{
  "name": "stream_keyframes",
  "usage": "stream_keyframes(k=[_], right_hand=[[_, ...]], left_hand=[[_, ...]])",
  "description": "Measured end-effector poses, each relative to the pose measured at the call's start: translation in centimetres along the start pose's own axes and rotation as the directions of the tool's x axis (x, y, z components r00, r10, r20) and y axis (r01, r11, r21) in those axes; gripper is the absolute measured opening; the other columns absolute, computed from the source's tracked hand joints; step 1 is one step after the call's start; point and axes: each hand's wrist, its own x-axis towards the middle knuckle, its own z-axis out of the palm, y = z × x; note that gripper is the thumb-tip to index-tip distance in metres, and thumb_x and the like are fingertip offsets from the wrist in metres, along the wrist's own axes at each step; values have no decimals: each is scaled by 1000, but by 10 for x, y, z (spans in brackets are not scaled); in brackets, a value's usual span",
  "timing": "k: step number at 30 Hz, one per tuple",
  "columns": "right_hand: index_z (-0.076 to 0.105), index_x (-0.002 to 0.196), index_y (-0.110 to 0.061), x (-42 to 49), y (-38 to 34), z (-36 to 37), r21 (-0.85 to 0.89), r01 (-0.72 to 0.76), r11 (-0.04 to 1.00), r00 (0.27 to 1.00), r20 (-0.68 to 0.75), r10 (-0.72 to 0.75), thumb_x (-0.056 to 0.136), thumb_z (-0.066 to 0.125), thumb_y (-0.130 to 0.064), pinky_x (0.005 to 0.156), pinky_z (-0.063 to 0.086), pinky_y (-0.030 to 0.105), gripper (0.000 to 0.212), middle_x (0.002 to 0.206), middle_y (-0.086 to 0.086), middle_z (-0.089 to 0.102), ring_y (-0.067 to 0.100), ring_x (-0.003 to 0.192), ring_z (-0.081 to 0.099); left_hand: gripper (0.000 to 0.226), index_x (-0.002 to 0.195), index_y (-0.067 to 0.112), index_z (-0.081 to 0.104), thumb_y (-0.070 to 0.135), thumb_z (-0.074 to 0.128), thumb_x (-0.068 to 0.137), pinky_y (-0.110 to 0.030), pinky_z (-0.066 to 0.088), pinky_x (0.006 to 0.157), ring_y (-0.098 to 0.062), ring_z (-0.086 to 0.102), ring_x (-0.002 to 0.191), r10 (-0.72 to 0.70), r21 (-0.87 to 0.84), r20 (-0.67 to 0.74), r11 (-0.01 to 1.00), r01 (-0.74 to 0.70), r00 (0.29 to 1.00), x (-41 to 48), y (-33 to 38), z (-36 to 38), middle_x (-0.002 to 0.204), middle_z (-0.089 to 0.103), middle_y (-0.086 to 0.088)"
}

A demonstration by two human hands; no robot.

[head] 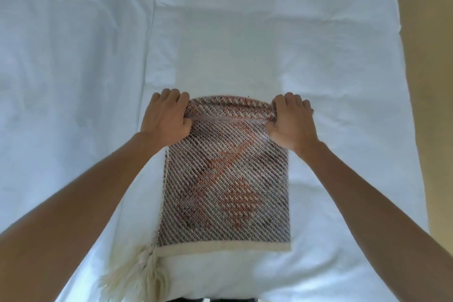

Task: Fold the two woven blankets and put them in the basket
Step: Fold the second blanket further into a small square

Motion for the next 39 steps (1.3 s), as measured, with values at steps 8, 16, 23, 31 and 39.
stream_keyframes(k=[8,16,23,31,39], right_hand=[[60,90,-1,-115,-36,12,15,-39,999,999,24,39,64,72,-4,72,49,42,29,90,15,57,33,85,56],[60,88,-8,-231,-55,49,51,-78,996,989,132,71,53,77,-6,70,48,41,39,87,10,55,29,82,50],[58,92,-10,-279,-67,68,36,-117,992,960,258,104,53,74,-1,66,46,39,43,86,10,54,30,78,50],[61,114,-11,-245,-65,46,178,-123,976,887,461,28,85,46,-26,92,46,41,36,110,6,58,25,105,52],[18,147,-3,-155,-106,93,95,14,995,976,216,-34,100,15,-39,117,10,48,60,155,16,17,30,145,11]], left_hand=[[32,109,5,54,14,61,79,-41,48,76,-27,55,85,29,-85,122,996,-19,992,-116,32,16,95,59,-11],[53,106,13,59,15,77,56,-38,54,67,-27,59,79,77,-97,287,994,-50,955,-223,54,56,89,58,-8],[65,107,16,55,12,82,48,-39,51,59,-28,57,74,34,-47,364,999,-18,931,-261,67,78,88,55,-10],[44,94,9,62,33,40,64,-39,52,69,-30,57,82,-21,-91,345,994,56,938,-241,80,58,92,56,-10],[65,148,-1,-1,37,6,97,-46,1,119,-32,-4,146,-128,-54,268,988,147,955,-150,121,87,157,-4,-19]])
